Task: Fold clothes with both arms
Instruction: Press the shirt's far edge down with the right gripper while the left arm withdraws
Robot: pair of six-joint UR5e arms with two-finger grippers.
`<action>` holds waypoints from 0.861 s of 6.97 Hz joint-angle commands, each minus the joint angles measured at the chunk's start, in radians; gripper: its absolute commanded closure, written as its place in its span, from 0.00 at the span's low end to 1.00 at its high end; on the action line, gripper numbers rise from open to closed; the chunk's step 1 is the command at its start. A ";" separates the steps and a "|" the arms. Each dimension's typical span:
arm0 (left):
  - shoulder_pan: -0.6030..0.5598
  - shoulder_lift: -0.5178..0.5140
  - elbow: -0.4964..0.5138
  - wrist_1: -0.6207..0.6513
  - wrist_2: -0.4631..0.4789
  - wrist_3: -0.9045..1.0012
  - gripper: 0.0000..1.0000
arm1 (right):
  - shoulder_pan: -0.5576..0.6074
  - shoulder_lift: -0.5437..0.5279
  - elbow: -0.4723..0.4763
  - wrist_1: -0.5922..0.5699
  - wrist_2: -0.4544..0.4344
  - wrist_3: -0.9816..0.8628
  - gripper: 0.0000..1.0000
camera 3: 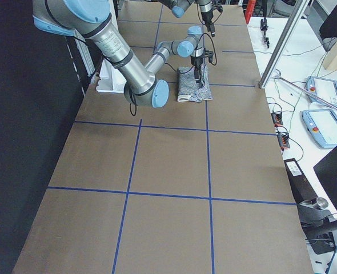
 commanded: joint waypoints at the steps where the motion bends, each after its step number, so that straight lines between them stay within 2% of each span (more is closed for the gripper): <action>1: -0.009 0.013 -0.008 0.001 0.000 0.009 0.00 | -0.002 0.040 -0.122 0.049 -0.014 -0.087 0.00; 4: -0.008 0.013 -0.008 0.001 -0.002 0.009 0.00 | 0.019 0.047 -0.207 0.081 -0.028 -0.164 0.00; 6: -0.008 0.013 -0.011 0.001 -0.002 0.008 0.00 | 0.088 0.048 -0.228 0.081 -0.028 -0.286 0.00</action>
